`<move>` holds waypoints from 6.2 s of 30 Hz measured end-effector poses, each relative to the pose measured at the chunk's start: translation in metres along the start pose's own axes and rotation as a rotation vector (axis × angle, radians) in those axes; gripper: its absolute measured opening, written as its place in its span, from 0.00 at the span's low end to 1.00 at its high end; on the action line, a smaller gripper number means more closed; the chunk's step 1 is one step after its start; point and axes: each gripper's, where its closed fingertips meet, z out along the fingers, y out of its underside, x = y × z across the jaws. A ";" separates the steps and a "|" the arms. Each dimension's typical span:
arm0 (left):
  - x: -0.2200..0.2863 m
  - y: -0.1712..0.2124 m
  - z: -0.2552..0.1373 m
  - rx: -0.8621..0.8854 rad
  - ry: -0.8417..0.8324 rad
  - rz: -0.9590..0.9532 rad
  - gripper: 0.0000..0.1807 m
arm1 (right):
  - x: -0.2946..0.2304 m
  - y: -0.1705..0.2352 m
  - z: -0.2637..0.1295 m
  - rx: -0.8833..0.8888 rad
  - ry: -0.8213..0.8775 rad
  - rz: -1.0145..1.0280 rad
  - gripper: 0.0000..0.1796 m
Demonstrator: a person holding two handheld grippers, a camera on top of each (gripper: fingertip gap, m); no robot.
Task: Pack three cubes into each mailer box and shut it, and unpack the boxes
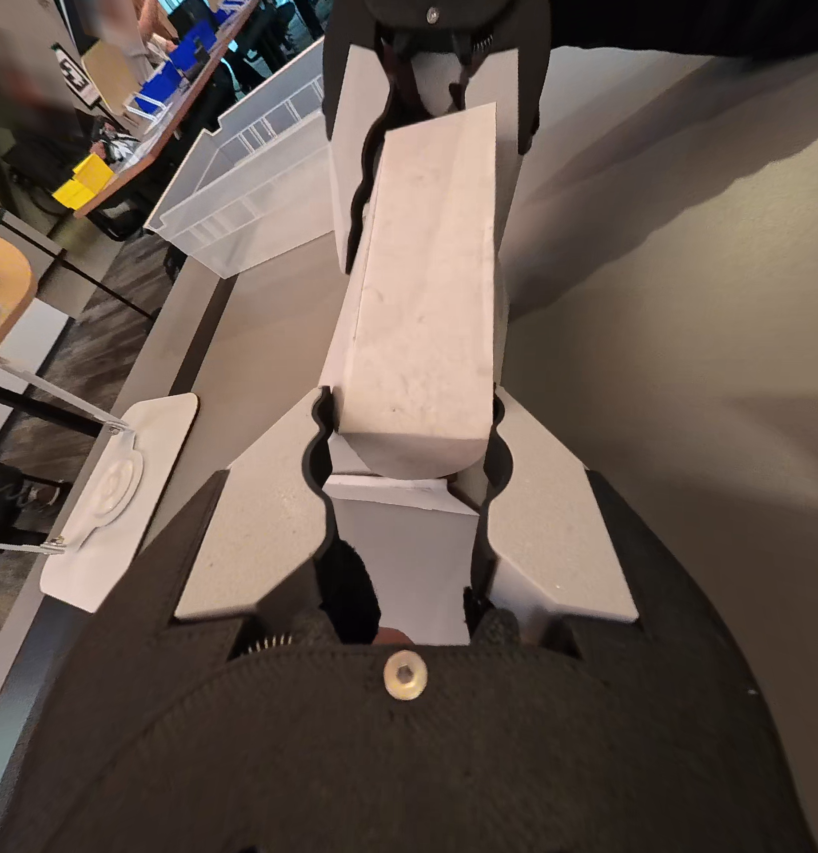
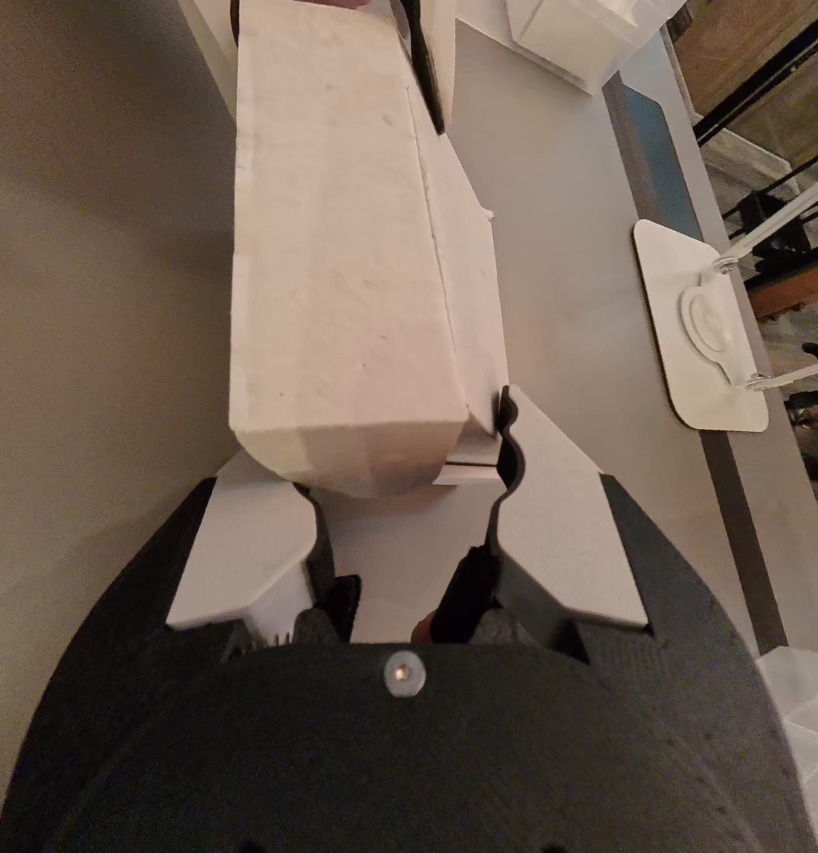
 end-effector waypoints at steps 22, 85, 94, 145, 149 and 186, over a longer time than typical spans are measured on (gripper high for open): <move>0.028 0.035 0.021 -0.190 0.044 0.062 0.36 | -0.044 0.009 -0.008 -0.091 0.022 -0.029 0.23; 0.007 0.053 0.006 -0.223 0.369 0.026 0.48 | -0.016 0.041 -0.009 -0.200 -0.180 -0.270 0.40; -0.002 0.045 0.010 -0.215 0.374 -0.187 0.41 | -0.016 0.033 -0.011 -0.180 -0.264 -0.074 0.39; -0.009 0.050 0.035 -0.186 -0.020 0.143 0.30 | 0.035 0.025 0.075 -0.605 -0.250 -0.191 0.75; -0.010 0.050 0.035 -0.175 -0.013 0.143 0.29 | 0.039 0.035 0.079 -0.641 -0.331 -0.335 0.76; -0.055 0.103 0.033 -0.261 -0.222 0.080 0.13 | 0.289 0.153 -0.184 -0.831 0.179 -0.019 0.73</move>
